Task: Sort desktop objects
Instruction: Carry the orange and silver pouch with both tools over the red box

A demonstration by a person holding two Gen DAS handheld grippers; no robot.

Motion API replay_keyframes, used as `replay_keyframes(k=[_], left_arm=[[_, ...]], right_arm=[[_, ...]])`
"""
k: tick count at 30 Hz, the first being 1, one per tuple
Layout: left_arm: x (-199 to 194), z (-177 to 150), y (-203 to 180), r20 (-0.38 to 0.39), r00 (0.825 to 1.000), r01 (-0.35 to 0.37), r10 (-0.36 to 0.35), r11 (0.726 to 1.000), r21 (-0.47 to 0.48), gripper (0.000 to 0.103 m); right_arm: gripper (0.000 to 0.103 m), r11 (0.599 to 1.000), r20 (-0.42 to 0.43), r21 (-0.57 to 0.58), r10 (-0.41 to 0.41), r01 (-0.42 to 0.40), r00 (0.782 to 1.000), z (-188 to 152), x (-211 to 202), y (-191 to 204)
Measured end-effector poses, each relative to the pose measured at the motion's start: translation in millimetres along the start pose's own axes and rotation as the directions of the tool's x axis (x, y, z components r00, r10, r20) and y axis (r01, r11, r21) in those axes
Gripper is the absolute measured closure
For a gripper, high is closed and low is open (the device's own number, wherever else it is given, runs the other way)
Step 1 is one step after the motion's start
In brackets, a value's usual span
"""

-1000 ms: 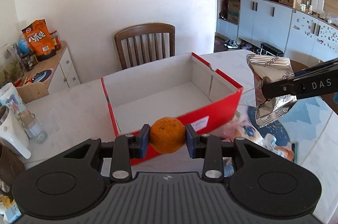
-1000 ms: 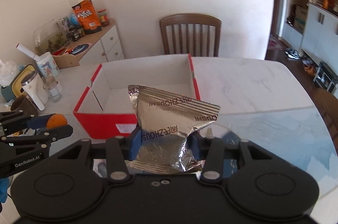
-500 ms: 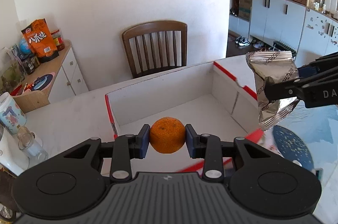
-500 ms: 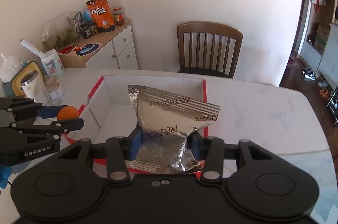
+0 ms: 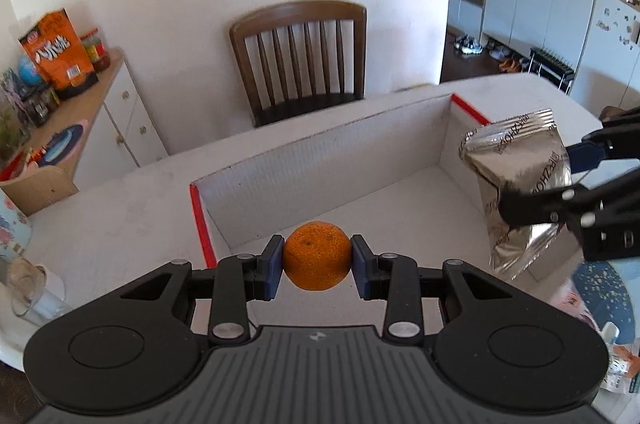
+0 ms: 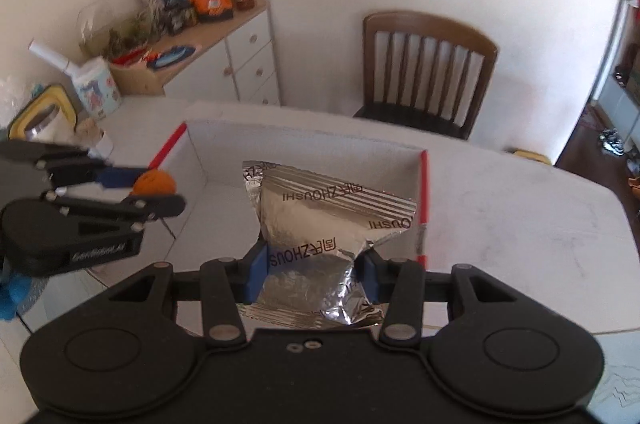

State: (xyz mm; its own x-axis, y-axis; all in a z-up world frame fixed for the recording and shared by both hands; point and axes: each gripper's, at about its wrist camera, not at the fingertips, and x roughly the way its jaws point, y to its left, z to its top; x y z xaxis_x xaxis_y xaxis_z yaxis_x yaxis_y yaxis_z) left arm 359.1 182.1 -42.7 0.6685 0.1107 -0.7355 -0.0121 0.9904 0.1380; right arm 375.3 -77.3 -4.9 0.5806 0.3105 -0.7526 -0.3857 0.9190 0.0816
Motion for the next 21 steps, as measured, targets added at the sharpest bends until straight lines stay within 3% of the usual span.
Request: replay_keyframes(k=[12,21], left_arm=[[73,4,-8,-0.206,0.979,0.023,-0.013,0.999,0.047,0.069],[101,-1,-11,-0.342,0.940,0.044,-0.024,0.998,0.053,0.069]], right_arm=[[0.057,0.998,-0.180,-0.063,0.016,-0.028,0.984,-3,68,7],[0.057,0.996,-0.308,-0.078,0.005,-0.031,0.951,-8,97,9]])
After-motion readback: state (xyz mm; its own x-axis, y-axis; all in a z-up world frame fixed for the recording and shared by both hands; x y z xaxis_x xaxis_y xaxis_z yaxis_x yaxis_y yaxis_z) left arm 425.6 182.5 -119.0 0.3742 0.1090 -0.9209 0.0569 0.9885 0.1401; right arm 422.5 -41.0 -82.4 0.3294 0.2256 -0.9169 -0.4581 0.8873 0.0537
